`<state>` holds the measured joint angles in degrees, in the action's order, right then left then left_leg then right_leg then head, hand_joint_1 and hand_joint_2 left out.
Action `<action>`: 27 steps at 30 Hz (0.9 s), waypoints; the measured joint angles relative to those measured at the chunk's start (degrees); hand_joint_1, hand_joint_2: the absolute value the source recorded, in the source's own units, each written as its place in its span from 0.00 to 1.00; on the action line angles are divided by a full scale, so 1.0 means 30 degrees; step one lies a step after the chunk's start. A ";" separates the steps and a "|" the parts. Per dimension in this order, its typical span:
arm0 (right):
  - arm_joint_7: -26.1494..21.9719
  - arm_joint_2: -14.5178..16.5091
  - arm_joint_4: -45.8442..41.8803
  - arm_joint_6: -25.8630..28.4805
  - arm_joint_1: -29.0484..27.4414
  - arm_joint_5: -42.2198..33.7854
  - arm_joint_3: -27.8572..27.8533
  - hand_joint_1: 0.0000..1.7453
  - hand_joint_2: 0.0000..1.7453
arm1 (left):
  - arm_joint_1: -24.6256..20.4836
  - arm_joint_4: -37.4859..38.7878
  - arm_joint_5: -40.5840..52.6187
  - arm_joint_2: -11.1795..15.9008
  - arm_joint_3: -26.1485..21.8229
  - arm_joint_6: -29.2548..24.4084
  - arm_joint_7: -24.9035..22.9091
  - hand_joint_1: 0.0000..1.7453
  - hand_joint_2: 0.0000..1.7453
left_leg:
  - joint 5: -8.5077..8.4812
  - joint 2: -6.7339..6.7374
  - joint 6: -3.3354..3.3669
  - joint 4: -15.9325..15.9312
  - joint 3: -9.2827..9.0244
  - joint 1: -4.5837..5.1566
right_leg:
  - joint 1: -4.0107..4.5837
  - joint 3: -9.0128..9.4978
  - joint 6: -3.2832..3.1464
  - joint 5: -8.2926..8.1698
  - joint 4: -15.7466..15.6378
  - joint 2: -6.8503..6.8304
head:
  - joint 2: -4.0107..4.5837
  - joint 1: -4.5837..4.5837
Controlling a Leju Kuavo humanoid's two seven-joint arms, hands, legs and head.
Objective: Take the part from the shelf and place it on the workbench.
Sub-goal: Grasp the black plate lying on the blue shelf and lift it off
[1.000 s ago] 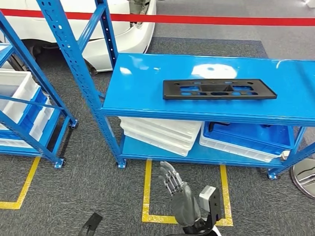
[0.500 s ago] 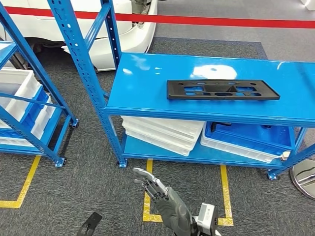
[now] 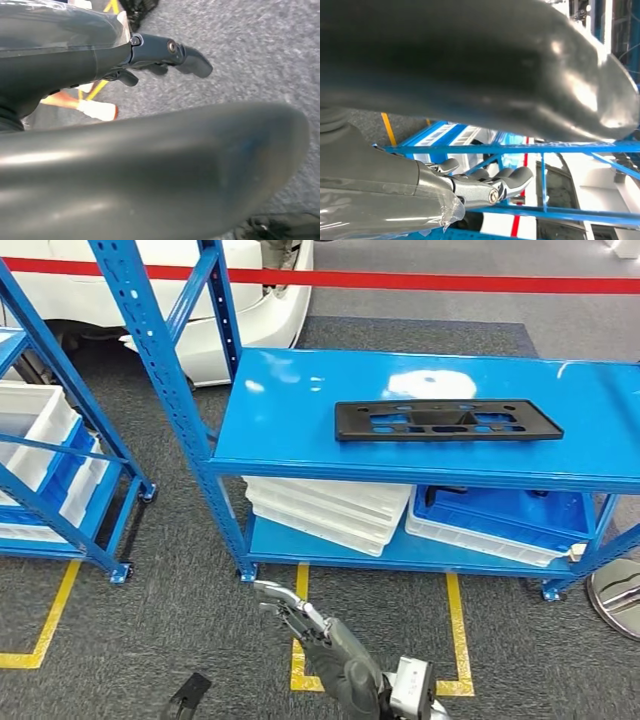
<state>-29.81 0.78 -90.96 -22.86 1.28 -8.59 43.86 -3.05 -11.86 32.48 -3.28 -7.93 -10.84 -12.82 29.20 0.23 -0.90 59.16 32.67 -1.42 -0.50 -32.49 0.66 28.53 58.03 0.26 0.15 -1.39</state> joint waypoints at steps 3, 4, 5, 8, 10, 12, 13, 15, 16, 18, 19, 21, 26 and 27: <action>-0.0027 0.0000 -0.0035 0.0005 0.0046 0.0026 0.0024 0.00 0.00 | 0.0036 0.0011 0.0000 0.0011 -0.0022 0.0011 -0.0011 0.00 0.00 | -0.0095 -0.0008 0.0416 -0.0062 0.0047 0.0023 | -0.0076 -0.0078 0.0285 0.0184 0.0175 -0.0018 | 0.0000 0.0016; -0.0040 -0.0002 -0.0058 0.0005 0.0078 0.0033 0.0024 0.00 0.00 | 0.0027 0.0011 0.0000 0.0016 -0.0035 0.0011 -0.0009 0.00 0.00 | -0.0132 -0.0005 0.0537 -0.0093 0.0045 0.0002 | -0.0097 -0.0283 0.0366 0.0558 0.0683 -0.0026 | 0.0002 0.0031; -0.0047 -0.0005 -0.0080 0.0005 0.0104 0.0038 0.0025 0.00 0.00 | 0.0014 0.0011 0.0000 0.0016 -0.0045 0.0011 -0.0007 0.00 0.00 | -0.0154 0.0002 0.0629 -0.0113 0.0046 -0.0011 | -0.0111 -0.0679 0.0436 0.1135 0.1618 -0.0036 | 0.0002 0.0040; -0.0053 -0.0047 -0.0098 0.0011 0.0117 0.0044 0.0031 0.00 0.00 | 0.0025 0.0011 -0.0013 0.0009 -0.0071 0.0040 -0.0011 0.00 0.00 | -0.0141 0.0019 0.0726 -0.0104 0.0059 0.0067 | -0.0107 -0.2326 0.0504 0.2648 0.5255 -0.0038 | 0.0002 0.0049; -0.0053 -0.0093 -0.0098 0.0022 0.0116 0.0042 0.0031 0.00 0.00 | 0.0029 0.0011 -0.0035 0.0007 -0.0100 0.0064 -0.0016 0.00 0.00 | -0.0129 0.0000 0.0741 -0.0102 0.0024 0.0138 | -0.0080 -0.2258 0.0387 0.2069 0.5051 -0.0037 | 0.0000 0.0047; -0.0055 -0.0113 -0.0104 0.0027 0.0138 0.0036 0.0031 0.00 0.00 | 0.0016 0.0011 -0.0047 -0.0027 -0.0120 0.0071 -0.0018 0.00 0.00 | -0.0099 -0.0035 0.0747 -0.0109 -0.0032 0.0190 | 0.0035 -0.1077 0.0077 0.0694 0.2461 -0.0039 | -0.0002 0.0044; -0.0056 -0.0120 -0.0109 0.0027 0.0147 0.0031 0.0031 0.00 0.00 | 0.0004 0.0015 -0.0049 -0.0051 -0.0127 0.0073 -0.0016 0.00 0.00 | -0.0082 -0.0051 0.0725 -0.0101 -0.0017 0.0226 | 0.0109 -0.0547 -0.0091 0.0214 0.1232 -0.0044 | -0.0004 0.0040; -0.0062 -0.0146 -0.0122 0.0027 0.0149 0.0022 0.0029 0.00 0.00 | 0.0007 0.0027 -0.0055 -0.0098 -0.0140 0.0087 -0.0011 0.00 0.00 | -0.0084 -0.0047 0.0604 -0.0105 0.0080 0.0225 | 0.0243 -0.0142 -0.0267 -0.0005 0.0137 -0.0038 | -0.0002 0.0027; -0.0064 -0.0160 -0.0127 0.0026 0.0150 0.0015 0.0027 0.00 0.00 | 0.0010 0.0036 -0.0056 -0.0109 -0.0149 0.0102 -0.0005 0.00 0.00 | -0.0105 -0.0041 0.0501 -0.0132 0.0102 0.0224 | 0.0272 -0.0146 -0.0283 -0.0007 0.0031 -0.0024 | 0.0000 0.0027; -0.0067 -0.0177 -0.0148 0.0007 0.0165 -0.0004 0.0027 0.00 0.00 | 0.0010 0.0051 -0.0058 -0.0126 -0.0173 0.0129 0.0006 0.00 0.00 | 0.0015 -0.0029 0.0311 -0.0090 0.0102 0.0181 | 0.0191 -0.0049 -0.0387 -0.0094 -0.0203 -0.0022 | 0.0000 0.0013; -0.0067 -0.0179 -0.0157 -0.0007 0.0187 -0.0020 0.0029 0.00 0.00 | -0.0004 0.0053 -0.0058 -0.0128 -0.0193 0.0129 0.0017 0.00 0.00 | 0.0282 -0.0031 0.0233 0.0262 0.0232 0.0178 | 0.0133 0.0027 -0.0464 -0.0144 -0.0331 -0.0041 | 0.0000 0.0006; -0.0067 -0.0180 -0.0157 -0.0038 0.0208 -0.0084 0.0031 0.00 0.00 | 0.0003 0.0055 -0.0064 -0.0129 -0.0266 0.0129 0.0042 0.00 0.00 | 0.1284 -0.0037 0.0109 0.2095 0.1060 0.0150 | 0.0076 0.0133 -0.0574 -0.0166 -0.0457 -0.0079 | 0.0002 -0.0007; -0.0067 -0.0186 -0.0086 -0.0168 0.0216 -0.0268 0.0038 0.00 0.00 | 0.0082 0.0066 -0.0261 -0.0120 -0.0452 0.0131 0.0058 0.00 0.00 | 0.1048 -0.0034 -0.0087 0.3693 0.2043 0.0043 | 0.0056 0.0368 -0.0541 0.0039 -0.0439 -0.0015 | 0.0002 -0.0011; -0.0067 -0.0186 -0.0084 -0.0184 0.0226 -0.0306 0.0038 0.00 0.00 | 0.0068 0.0067 -0.0297 -0.0115 -0.0464 0.0133 0.0066 0.00 0.00 | 0.0353 -0.0034 -0.0069 0.2414 0.1468 0.0022 | 0.0049 0.0470 -0.0462 0.0131 -0.0425 -0.0001 | 0.0000 -0.0011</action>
<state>-30.01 0.22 -91.21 -23.41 1.95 -9.51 43.98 -2.84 -11.66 31.59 -3.62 -9.32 -10.44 -12.62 30.26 0.13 -1.11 66.40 37.07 -1.35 -0.35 -31.08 -0.72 28.92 56.75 0.26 0.15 -1.42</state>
